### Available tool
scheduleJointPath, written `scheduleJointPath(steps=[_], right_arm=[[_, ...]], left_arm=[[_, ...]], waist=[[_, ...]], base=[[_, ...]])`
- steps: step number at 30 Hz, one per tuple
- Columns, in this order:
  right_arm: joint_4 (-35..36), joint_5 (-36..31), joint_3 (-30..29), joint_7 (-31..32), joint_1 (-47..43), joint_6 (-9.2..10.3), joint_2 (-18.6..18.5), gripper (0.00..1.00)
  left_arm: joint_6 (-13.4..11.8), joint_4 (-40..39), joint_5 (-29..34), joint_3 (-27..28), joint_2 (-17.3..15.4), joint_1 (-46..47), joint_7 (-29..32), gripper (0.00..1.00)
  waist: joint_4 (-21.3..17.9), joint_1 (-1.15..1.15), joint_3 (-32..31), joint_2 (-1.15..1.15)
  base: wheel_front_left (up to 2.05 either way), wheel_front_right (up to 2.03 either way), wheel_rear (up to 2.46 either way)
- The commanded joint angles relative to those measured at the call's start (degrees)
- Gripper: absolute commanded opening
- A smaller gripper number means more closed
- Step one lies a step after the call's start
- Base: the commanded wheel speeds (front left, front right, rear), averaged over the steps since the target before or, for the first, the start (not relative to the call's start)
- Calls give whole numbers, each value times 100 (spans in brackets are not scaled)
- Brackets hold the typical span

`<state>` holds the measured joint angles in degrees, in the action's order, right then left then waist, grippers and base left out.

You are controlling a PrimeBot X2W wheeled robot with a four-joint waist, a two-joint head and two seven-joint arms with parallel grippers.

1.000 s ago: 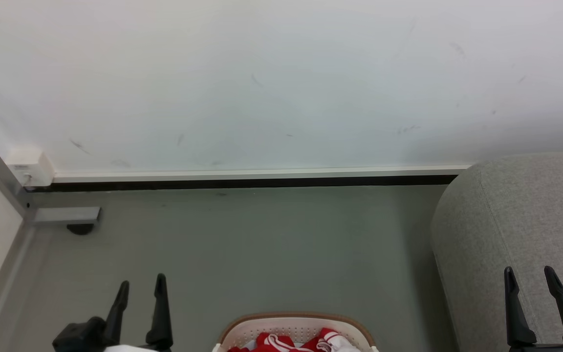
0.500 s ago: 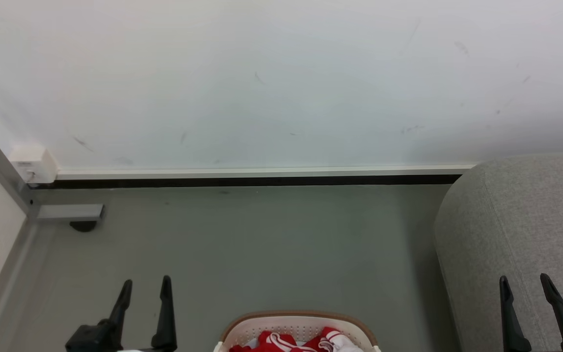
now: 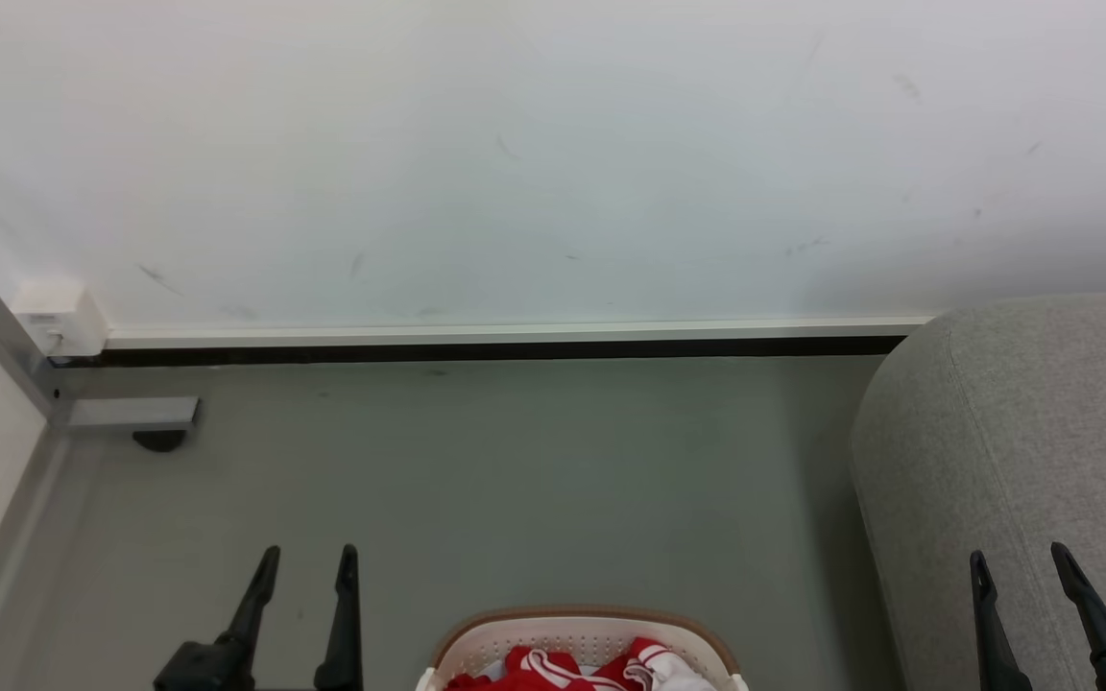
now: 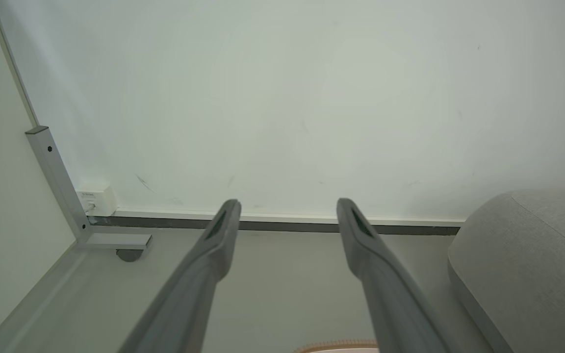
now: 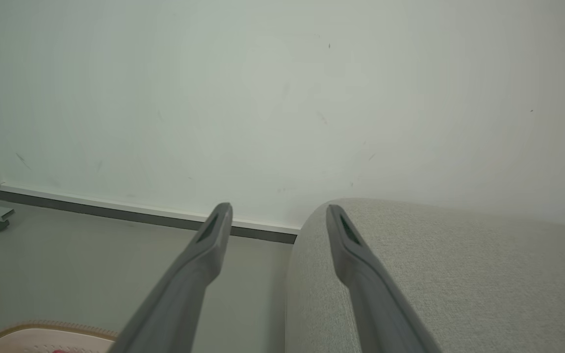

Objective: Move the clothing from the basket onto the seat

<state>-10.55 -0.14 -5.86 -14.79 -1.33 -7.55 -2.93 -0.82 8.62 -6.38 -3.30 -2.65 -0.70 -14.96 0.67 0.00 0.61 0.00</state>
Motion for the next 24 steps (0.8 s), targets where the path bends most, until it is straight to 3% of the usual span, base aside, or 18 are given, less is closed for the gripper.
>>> scheduleJointPath(steps=[1, 13, 24], right_arm=[[-9, -41, -31, -36, -22, 12, 17, 100], [78, 172, 13, -32, 179, 12, 12, 100], [293, 333, 76, -32, 631, 12, 11, 100]], left_arm=[[-6, 9, 125, 10, -41, -47, -24, 100], [78, 43, -27, -33, -38, 99, -22, 100], [522, 840, 209, -574, -38, 848, -21, 100]], waist=[[-13, 0, 5, 0], [-169, 0, 239, 0], [-331, 0, 995, 0]], base=[[0, 0, 0], [0, 0, 0], [0, 0, 0]])
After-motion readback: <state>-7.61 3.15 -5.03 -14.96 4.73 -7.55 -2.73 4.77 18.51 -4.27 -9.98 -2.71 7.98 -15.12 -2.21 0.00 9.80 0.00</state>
